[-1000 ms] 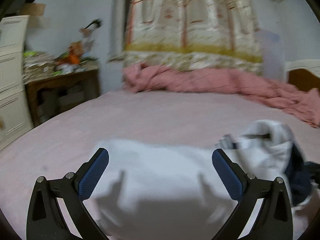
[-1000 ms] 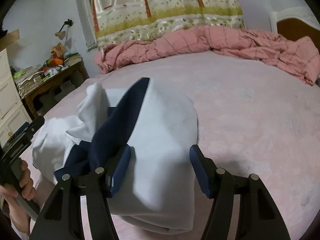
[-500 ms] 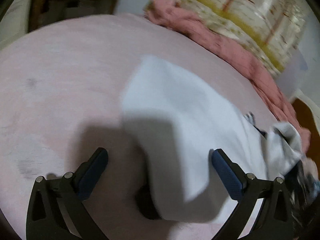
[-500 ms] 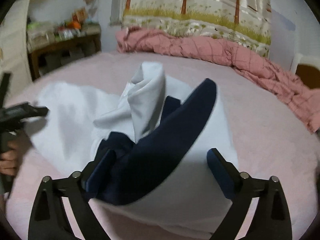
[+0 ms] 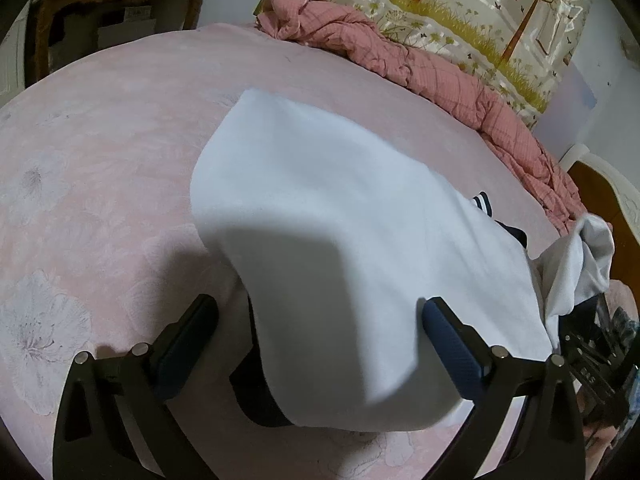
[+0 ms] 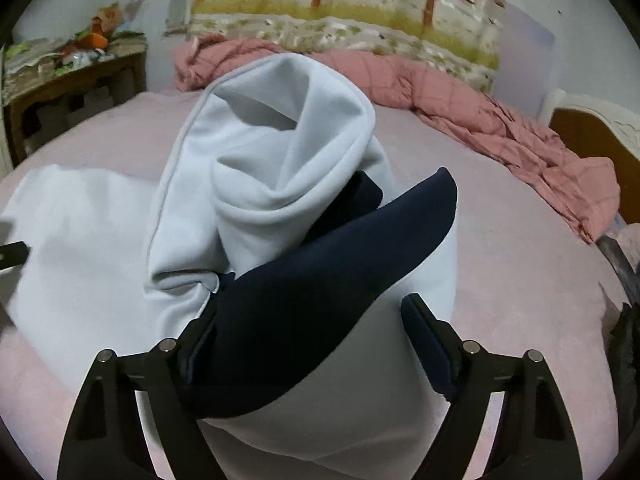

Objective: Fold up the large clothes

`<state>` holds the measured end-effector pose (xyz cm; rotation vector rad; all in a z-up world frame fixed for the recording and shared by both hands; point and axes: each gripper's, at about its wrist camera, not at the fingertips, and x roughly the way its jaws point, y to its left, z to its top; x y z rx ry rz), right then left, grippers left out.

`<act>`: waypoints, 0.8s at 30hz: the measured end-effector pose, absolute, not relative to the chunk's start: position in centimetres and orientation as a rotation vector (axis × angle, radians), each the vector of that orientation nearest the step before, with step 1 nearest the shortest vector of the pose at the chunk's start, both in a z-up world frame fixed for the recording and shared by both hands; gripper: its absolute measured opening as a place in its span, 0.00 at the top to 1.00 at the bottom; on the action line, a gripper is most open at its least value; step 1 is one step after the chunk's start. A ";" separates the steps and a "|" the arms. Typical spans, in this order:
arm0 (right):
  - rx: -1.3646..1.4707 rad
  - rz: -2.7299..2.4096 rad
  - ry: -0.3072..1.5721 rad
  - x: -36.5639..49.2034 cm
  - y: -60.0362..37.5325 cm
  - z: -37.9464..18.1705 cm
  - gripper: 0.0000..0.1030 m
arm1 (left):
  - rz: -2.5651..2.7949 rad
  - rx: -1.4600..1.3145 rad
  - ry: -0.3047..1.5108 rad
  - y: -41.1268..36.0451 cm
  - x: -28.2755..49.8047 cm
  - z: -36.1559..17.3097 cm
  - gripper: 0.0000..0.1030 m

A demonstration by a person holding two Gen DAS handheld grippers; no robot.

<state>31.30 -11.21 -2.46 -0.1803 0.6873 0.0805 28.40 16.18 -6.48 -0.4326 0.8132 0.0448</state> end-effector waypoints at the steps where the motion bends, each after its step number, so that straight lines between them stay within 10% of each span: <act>1: -0.193 0.113 0.664 30.8 -10.8 -2.3 0.19 | 0.041 -0.431 0.811 16.2 28.4 -6.4 0.04; 10: 0.066 0.442 0.549 27.7 -13.9 0.5 0.17 | -0.024 -0.511 0.690 17.1 27.0 -5.0 0.76; 13: 0.136 0.479 0.532 27.7 -15.2 0.7 0.18 | 0.003 -0.397 0.613 15.1 26.7 -2.8 0.80; 18: 0.202 0.467 0.669 30.6 -15.3 -2.0 0.50 | -0.057 -0.303 0.481 11.4 26.1 2.7 0.82; 24: 0.324 0.617 0.690 31.8 -16.2 -2.6 0.52 | -0.206 -0.172 0.399 3.7 25.9 7.6 0.82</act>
